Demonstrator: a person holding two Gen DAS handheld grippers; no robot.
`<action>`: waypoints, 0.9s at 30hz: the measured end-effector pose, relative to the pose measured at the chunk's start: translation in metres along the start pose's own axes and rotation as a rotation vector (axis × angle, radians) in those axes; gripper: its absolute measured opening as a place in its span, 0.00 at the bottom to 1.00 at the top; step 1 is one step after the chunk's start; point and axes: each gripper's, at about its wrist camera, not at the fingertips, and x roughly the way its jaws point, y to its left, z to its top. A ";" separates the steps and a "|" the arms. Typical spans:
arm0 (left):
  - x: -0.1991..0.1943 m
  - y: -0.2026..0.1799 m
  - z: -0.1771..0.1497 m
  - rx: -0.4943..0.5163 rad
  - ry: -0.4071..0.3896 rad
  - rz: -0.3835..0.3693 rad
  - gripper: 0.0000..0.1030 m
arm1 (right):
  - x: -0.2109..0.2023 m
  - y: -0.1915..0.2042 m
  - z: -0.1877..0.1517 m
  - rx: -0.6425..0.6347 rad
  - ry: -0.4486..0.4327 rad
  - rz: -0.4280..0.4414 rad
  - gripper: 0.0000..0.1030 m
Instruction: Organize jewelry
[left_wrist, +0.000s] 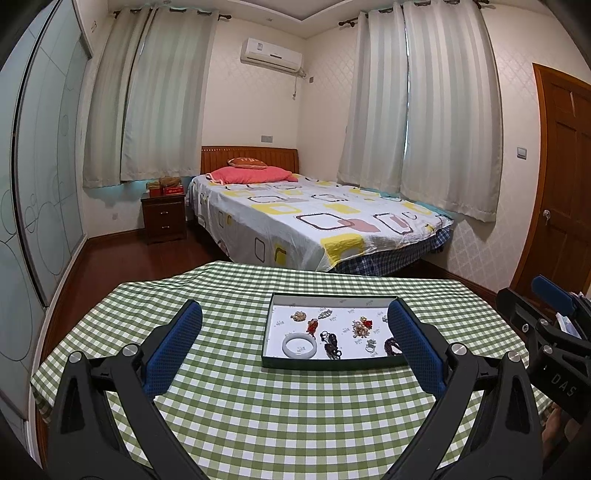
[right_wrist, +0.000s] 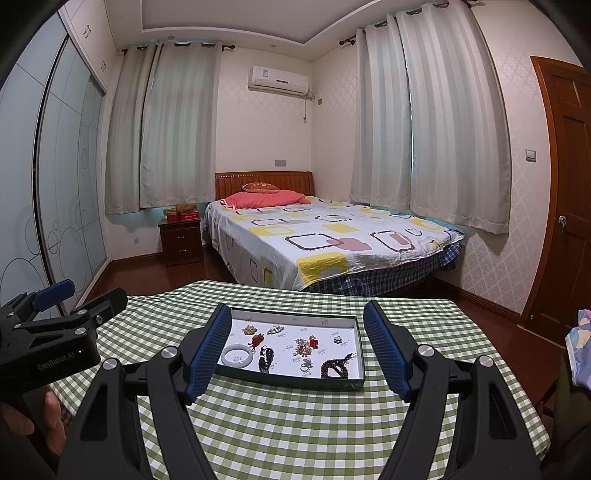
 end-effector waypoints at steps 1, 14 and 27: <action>-0.001 0.000 -0.001 0.001 -0.001 0.001 0.95 | -0.001 0.000 0.000 0.001 -0.001 0.000 0.69; 0.002 0.001 -0.003 0.008 0.008 0.006 0.96 | 0.000 0.000 0.000 0.000 0.001 0.001 0.70; 0.011 0.007 -0.006 -0.005 0.025 -0.015 0.96 | -0.001 -0.002 -0.003 0.001 0.011 0.000 0.69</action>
